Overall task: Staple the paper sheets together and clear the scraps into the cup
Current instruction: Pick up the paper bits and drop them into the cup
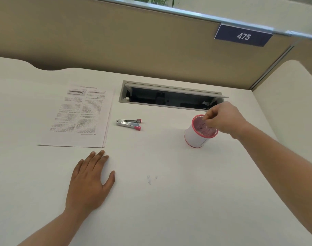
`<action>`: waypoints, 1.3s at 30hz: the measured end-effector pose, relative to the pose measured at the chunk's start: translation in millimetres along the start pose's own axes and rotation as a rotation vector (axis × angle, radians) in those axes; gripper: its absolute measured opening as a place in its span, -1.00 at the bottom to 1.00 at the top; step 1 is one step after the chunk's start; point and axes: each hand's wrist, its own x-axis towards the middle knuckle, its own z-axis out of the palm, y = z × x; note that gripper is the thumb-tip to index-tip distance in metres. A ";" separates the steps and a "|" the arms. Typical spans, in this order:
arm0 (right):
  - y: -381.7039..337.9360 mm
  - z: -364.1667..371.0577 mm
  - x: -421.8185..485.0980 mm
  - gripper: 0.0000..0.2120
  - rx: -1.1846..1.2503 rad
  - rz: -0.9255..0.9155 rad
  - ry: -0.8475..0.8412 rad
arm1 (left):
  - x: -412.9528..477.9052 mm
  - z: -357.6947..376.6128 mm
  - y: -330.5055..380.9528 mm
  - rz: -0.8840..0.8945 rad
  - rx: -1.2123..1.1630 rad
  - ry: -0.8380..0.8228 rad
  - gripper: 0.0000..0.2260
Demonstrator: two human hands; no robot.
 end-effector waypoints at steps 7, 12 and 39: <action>1.3 15.3 15.0 -0.66 -0.394 -0.114 -0.059 | 0.4 0.5 -0.4 0.011 0.008 0.009 -0.46; 3.2 15.3 13.0 -0.74 -0.297 -0.132 0.019 | 1.2 1.0 -1.0 0.012 0.007 0.012 -0.46; -26.8 149.6 -107.3 -0.73 0.110 -0.158 -0.334 | -0.3 -0.7 0.6 0.010 0.004 0.023 -0.47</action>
